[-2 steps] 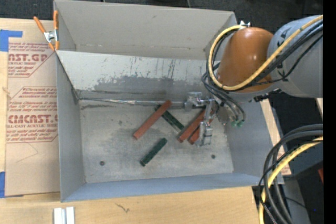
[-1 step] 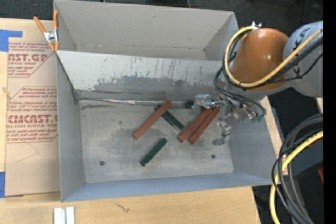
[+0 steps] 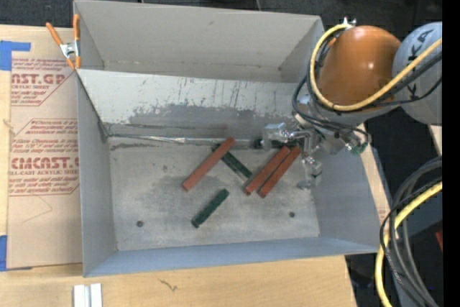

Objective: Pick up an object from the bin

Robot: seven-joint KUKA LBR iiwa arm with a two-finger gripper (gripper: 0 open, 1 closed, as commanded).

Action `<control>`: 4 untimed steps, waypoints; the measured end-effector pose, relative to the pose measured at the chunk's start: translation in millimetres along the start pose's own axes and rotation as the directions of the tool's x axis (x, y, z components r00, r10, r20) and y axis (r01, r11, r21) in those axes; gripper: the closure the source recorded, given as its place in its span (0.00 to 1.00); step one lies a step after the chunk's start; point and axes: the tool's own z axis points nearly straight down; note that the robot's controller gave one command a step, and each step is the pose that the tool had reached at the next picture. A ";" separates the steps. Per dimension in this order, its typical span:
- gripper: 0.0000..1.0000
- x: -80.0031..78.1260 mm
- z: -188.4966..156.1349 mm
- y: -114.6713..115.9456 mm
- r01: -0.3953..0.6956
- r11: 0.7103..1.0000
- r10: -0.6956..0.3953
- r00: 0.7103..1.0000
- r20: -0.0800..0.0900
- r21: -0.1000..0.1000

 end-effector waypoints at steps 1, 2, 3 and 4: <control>0.00 -0.2 67.5 -10.7 0.135 0.991 -0.135 0.991 0.004 0.003; 1.00 1.5 89.2 -16.0 0.297 0.955 -0.297 0.955 0.006 0.004; 1.00 2.7 88.0 -16.2 0.320 0.948 -0.320 0.948 0.005 0.003; 1.00 3.4 84.0 -15.6 0.335 0.942 -0.335 0.942 0.002 -0.001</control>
Offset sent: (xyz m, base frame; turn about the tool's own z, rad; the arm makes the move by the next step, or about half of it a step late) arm 0.0051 -0.0206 -0.0763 -0.4431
